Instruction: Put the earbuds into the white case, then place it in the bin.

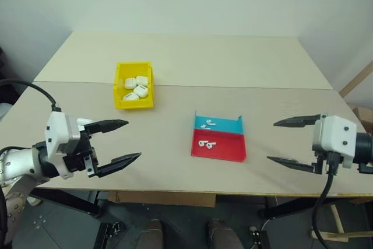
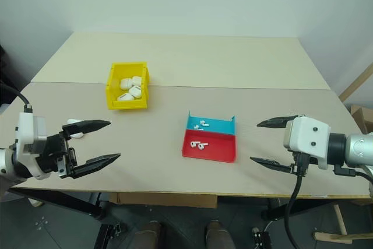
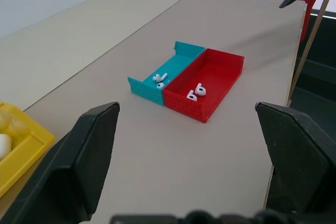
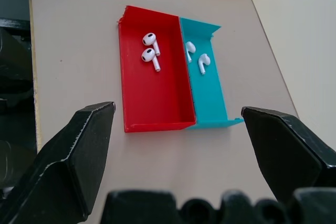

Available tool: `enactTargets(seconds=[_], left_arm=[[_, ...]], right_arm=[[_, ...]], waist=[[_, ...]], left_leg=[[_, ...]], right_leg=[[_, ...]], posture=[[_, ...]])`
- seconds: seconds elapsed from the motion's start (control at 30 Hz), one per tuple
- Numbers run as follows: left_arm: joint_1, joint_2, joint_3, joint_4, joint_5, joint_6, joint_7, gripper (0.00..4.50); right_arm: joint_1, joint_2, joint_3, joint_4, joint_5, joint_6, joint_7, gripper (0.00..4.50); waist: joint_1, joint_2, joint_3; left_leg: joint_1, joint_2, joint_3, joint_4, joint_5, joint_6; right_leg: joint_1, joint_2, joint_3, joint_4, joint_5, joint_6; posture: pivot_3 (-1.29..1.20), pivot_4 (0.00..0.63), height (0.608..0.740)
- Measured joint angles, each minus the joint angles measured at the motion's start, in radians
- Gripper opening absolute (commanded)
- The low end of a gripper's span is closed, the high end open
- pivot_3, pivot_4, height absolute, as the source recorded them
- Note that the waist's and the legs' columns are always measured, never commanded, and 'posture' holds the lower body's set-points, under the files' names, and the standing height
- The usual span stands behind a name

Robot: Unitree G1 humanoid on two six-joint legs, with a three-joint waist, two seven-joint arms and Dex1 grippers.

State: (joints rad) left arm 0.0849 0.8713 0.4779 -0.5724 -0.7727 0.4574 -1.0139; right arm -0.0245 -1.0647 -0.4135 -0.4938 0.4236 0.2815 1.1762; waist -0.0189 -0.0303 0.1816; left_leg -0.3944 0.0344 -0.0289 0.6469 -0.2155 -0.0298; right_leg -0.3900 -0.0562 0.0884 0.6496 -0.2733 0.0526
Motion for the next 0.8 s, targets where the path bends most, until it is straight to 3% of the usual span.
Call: enactTargets(seconds=[0.2,0.47,0.7,0.8], left_arm=[[0.0,-0.02,0.001,-0.009,0.005,-0.001,0.038,4.5],[0.038,-0.041,0.001,-0.088,0.112,0.007,0.178,4.5],[0.038,-0.018,-0.002,-0.195,0.22,0.2,0.421,4.5],[0.001,0.015,-0.01,-0.241,0.228,0.404,0.54,4.5]], right_arm=[[-0.008,0.0,0.011,0.012,-0.009,-0.02,-0.002,4.48],[-0.041,0.0,0.045,0.036,-0.015,-0.034,-0.005,4.48],[-0.089,-0.001,0.079,0.065,-0.018,-0.034,-0.006,4.48],[-0.135,-0.013,0.116,0.087,-0.019,-0.021,-0.007,4.48]], waist=[[0.001,0.0,0.0],[-0.001,0.0,0.0],[0.0,-0.001,0.0],[-0.001,0.0,0.0]], left_leg=[[0.0,0.0,0.0,0.0,0.0,0.0],[0.0,0.0,0.0,0.0,0.0,0.0],[0.0,0.0,0.0,0.0,0.0,0.0],[0.0,0.0,0.0,0.0,0.0,0.0]], right_leg=[[0.0,0.0,0.0,0.0,0.0,0.0],[0.0,0.0,0.001,0.0,0.0,0.0],[0.0,0.0,0.001,0.0,0.0,0.0],[0.0,0.0,0.001,0.0,0.0,0.001]], posture=[[0.0,0.15,0.74],[0.0,0.15,0.74],[0.0,0.15,0.74],[0.0,0.15,0.74]])
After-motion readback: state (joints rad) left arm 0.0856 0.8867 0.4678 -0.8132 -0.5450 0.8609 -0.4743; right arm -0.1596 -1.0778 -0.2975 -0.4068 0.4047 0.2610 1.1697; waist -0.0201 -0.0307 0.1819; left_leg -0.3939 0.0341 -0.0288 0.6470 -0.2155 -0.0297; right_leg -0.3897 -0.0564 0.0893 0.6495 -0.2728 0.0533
